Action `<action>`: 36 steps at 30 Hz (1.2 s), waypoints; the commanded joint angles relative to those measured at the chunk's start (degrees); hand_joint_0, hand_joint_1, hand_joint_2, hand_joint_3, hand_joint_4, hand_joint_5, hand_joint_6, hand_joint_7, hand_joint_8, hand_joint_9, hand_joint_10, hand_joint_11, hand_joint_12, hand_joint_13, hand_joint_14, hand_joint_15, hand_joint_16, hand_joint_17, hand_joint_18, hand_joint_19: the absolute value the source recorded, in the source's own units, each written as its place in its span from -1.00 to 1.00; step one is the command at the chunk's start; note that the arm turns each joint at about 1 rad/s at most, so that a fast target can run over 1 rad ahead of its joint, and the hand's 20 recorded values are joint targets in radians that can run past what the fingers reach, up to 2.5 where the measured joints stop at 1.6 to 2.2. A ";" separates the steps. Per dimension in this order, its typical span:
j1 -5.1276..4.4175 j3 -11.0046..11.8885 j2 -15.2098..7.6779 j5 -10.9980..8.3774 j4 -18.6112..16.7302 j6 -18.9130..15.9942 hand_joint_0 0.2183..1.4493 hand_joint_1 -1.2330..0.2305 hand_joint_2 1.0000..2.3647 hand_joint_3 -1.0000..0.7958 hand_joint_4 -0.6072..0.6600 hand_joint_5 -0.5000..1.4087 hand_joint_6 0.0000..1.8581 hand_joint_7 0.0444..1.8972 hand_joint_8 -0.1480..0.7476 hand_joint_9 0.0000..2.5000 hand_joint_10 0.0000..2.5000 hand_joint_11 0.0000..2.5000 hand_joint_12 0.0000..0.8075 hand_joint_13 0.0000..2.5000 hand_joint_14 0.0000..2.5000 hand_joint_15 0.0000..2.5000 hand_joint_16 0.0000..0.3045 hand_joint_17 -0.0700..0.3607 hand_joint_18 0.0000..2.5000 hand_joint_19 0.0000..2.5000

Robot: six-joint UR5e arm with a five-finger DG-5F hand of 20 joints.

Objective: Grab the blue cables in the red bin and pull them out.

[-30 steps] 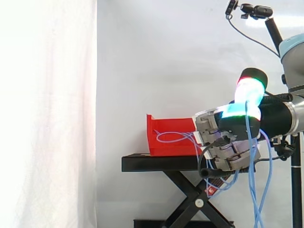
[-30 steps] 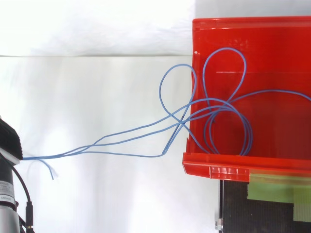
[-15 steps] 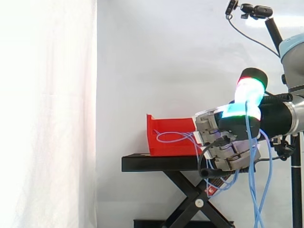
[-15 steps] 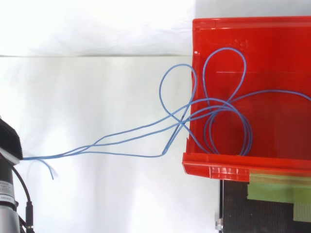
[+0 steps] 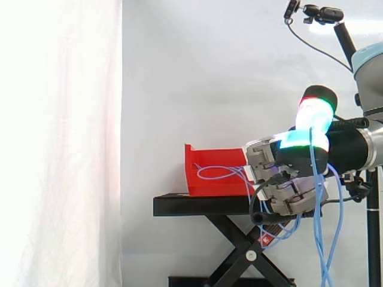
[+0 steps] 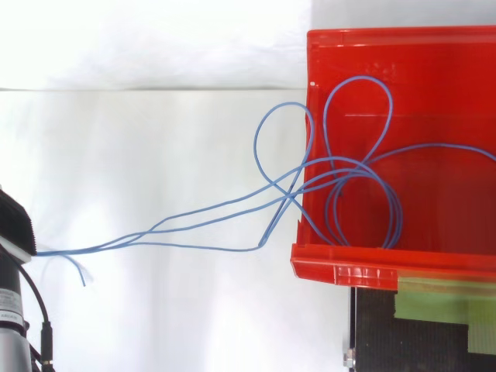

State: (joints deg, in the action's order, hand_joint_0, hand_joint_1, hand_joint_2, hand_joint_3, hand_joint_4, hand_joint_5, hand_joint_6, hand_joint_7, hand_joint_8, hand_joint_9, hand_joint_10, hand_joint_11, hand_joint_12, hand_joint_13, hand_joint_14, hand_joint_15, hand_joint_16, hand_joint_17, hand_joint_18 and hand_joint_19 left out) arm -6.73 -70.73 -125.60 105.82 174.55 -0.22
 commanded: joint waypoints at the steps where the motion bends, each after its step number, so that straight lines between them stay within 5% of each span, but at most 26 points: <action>1: 0.05 0.06 0.01 0.00 0.00 0.00 0.24 -0.52 -1.00 -1.00 -0.13 0.28 -0.17 -0.37 -0.21 0.19 1.00 0.89 -0.24 0.00 1.00 0.24 -0.76 -0.29 0.28 0.73; 36: -0.04 -0.02 0.01 0.00 0.00 0.00 0.24 -0.53 -1.00 -1.00 -0.12 0.28 -0.16 -0.37 -0.23 0.18 1.00 0.83 -0.24 0.01 1.00 0.19 -0.76 -0.29 0.27 0.69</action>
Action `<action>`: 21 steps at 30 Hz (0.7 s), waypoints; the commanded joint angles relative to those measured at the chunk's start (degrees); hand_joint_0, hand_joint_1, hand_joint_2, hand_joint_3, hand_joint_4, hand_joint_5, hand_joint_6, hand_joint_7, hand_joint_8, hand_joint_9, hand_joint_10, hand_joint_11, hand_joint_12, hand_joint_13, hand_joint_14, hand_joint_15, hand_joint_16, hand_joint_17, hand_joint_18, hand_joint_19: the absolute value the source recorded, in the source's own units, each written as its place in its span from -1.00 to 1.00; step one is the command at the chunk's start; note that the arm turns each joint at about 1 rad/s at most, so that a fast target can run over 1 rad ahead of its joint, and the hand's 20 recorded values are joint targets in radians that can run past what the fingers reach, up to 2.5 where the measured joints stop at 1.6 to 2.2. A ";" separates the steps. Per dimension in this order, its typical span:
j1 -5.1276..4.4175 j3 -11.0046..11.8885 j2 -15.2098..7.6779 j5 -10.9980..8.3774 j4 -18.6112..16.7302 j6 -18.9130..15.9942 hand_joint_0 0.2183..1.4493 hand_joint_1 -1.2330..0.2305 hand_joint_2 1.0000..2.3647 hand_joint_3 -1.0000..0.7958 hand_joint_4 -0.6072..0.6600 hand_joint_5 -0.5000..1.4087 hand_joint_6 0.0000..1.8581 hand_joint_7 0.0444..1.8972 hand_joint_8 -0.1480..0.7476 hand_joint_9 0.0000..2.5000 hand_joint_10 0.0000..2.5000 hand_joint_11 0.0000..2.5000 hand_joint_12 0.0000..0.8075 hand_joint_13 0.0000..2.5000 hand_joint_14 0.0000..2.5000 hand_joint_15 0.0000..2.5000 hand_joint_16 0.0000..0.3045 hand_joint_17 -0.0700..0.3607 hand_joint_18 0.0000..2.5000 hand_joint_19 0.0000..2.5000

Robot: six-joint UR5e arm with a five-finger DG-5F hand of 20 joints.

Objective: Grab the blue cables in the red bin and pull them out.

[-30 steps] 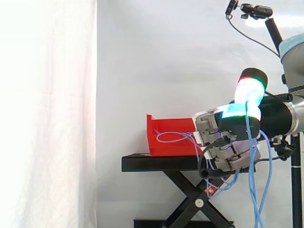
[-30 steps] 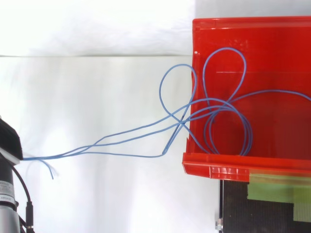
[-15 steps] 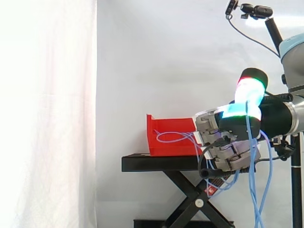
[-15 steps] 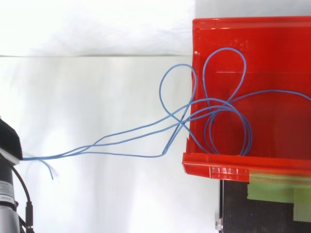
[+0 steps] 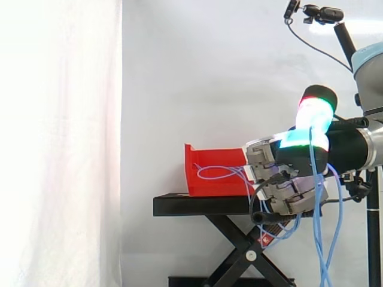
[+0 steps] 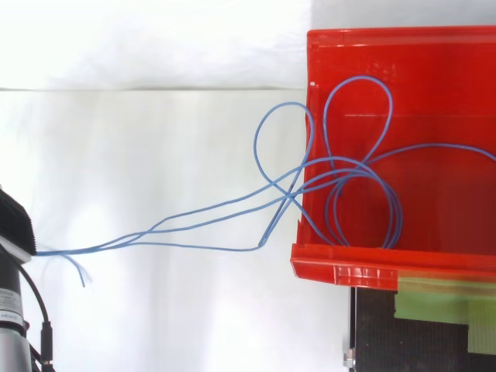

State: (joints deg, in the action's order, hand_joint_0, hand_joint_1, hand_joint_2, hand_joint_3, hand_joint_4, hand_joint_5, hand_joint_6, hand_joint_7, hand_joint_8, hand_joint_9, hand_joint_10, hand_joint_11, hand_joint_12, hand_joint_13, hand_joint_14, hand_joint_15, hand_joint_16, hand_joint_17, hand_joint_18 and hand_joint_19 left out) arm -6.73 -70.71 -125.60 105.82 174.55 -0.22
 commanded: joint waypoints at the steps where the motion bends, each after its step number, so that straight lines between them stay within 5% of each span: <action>1: -0.04 -0.04 0.00 0.00 0.00 0.00 0.24 -0.53 -1.00 -1.00 -0.12 0.28 -0.16 -0.37 -0.23 0.18 1.00 0.84 -0.25 0.00 1.00 0.19 -0.76 -0.30 0.27 0.69; 21: 0.05 -0.04 0.00 0.00 0.00 0.00 0.23 -0.52 -1.00 -1.00 -0.14 0.28 -0.17 -0.37 -0.23 0.18 1.00 0.81 -0.25 0.00 1.00 0.19 -0.75 -0.28 0.26 0.67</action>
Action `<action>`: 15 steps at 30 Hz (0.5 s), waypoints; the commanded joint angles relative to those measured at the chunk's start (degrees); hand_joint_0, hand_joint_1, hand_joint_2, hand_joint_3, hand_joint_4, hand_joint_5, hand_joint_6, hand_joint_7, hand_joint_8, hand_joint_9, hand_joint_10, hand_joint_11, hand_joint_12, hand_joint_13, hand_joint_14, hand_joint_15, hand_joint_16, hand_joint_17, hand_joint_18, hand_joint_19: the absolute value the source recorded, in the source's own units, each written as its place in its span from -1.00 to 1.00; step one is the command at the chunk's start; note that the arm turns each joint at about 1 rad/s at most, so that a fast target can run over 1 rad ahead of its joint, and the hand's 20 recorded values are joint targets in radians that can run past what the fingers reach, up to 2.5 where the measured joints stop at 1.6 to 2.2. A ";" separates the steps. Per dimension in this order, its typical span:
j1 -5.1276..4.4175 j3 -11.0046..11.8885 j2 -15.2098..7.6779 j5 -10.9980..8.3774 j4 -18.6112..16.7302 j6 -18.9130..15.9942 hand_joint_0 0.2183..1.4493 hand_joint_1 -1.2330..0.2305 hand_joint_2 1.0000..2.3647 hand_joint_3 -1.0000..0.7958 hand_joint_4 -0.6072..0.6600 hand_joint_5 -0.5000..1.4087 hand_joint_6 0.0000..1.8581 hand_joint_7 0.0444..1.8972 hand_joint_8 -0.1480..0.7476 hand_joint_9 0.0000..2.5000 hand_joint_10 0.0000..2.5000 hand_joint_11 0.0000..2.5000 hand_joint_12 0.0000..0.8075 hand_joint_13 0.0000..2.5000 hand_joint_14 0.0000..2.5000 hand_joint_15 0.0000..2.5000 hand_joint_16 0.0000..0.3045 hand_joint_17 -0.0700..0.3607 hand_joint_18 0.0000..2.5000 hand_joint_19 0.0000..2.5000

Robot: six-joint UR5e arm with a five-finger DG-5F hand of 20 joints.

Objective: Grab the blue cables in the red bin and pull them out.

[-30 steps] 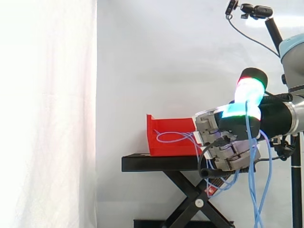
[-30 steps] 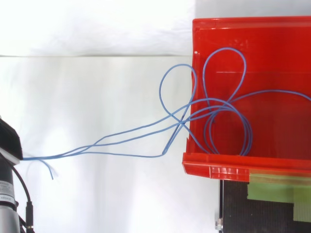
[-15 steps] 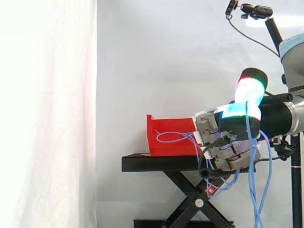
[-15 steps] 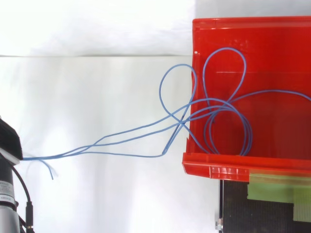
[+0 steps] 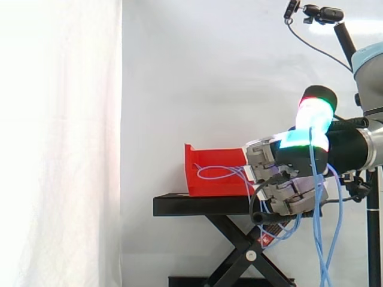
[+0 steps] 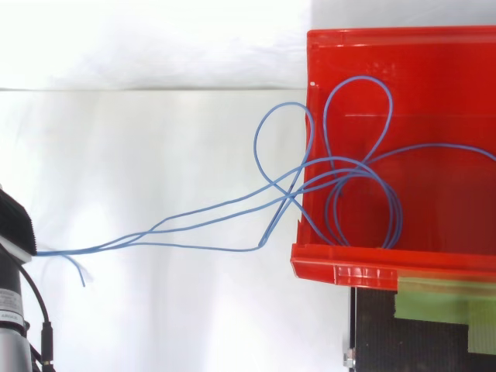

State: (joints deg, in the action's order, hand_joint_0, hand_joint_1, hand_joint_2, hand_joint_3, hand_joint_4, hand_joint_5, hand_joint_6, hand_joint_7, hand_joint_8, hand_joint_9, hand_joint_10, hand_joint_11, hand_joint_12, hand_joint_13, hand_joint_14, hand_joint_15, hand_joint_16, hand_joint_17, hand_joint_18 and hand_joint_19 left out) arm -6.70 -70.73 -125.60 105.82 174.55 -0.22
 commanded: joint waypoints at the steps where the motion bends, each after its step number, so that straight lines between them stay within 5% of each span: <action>1: 0.02 -0.02 0.01 0.00 0.00 0.00 0.23 -0.52 -1.00 -1.00 -0.14 0.28 -0.17 -0.37 -0.23 0.18 1.00 0.81 -0.24 0.00 1.00 0.18 -0.75 -0.28 0.26 0.67; 15: 0.02 0.06 0.01 0.00 0.00 0.00 0.23 -0.52 -1.00 -1.00 -0.13 0.28 -0.17 -0.37 -0.23 0.18 1.00 0.81 -0.27 0.00 1.00 0.17 -0.76 -0.29 0.26 0.67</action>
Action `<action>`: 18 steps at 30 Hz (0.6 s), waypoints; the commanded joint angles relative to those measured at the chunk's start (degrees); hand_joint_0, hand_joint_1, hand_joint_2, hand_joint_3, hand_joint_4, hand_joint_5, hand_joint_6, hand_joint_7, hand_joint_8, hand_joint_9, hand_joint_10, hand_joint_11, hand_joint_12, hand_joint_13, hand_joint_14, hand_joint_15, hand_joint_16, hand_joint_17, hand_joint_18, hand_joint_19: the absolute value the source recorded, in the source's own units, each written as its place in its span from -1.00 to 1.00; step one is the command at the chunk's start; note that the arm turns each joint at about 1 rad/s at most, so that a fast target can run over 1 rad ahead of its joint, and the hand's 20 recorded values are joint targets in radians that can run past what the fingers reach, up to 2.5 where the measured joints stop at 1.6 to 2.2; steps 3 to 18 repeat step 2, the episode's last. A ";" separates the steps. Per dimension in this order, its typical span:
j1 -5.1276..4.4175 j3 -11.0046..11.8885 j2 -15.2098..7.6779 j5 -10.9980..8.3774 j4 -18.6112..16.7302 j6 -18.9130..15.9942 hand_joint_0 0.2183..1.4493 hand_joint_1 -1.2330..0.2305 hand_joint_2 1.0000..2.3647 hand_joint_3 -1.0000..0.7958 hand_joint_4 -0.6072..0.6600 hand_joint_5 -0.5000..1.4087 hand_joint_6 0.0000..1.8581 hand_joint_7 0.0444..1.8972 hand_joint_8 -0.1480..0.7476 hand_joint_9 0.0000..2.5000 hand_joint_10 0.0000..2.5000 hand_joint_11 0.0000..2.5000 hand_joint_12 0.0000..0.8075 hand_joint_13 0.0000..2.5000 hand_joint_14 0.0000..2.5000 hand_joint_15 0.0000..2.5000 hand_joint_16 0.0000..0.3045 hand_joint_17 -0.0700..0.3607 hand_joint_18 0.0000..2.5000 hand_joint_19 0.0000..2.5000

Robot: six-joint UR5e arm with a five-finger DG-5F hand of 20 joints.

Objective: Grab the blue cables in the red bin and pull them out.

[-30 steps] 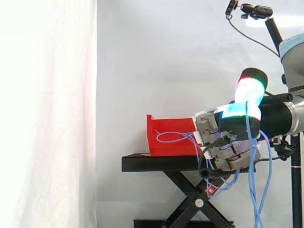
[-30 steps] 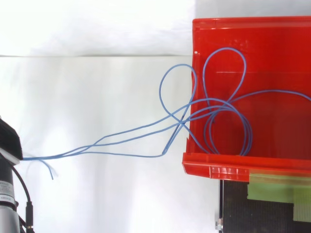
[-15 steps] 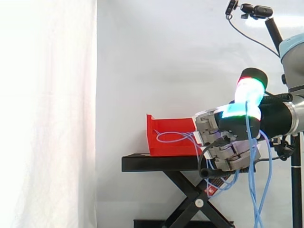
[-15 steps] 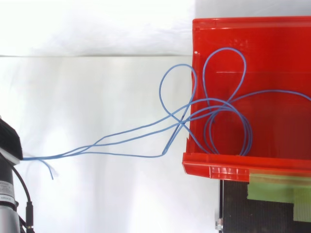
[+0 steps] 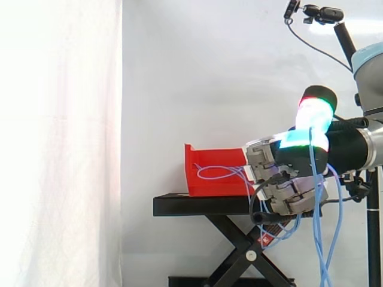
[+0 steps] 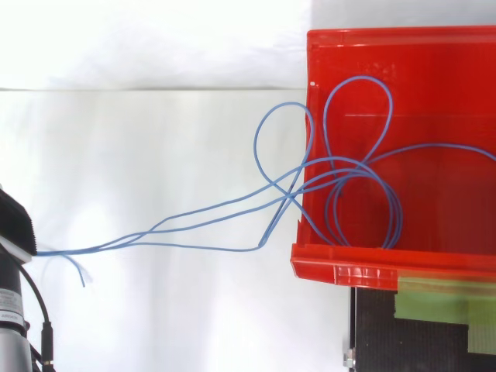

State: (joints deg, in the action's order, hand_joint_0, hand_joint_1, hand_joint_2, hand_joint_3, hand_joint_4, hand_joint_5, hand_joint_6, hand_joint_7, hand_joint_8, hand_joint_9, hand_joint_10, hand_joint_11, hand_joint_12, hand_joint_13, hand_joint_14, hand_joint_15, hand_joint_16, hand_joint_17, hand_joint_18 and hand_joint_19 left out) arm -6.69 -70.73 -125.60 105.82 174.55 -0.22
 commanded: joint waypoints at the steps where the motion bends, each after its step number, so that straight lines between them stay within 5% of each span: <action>1: 0.01 -0.02 0.00 0.00 0.00 0.00 0.23 -0.52 -1.00 -1.00 -0.14 0.28 -0.17 -0.37 -0.23 0.18 1.00 0.81 -0.24 0.00 1.00 0.19 -0.76 -0.29 0.26 0.67; 18: 0.01 -0.02 0.00 0.00 0.00 0.00 0.23 -0.52 -1.00 -1.00 -0.14 0.28 -0.17 -0.37 -0.23 0.18 1.00 0.81 -0.25 0.00 1.00 0.17 -0.76 -0.29 0.26 0.67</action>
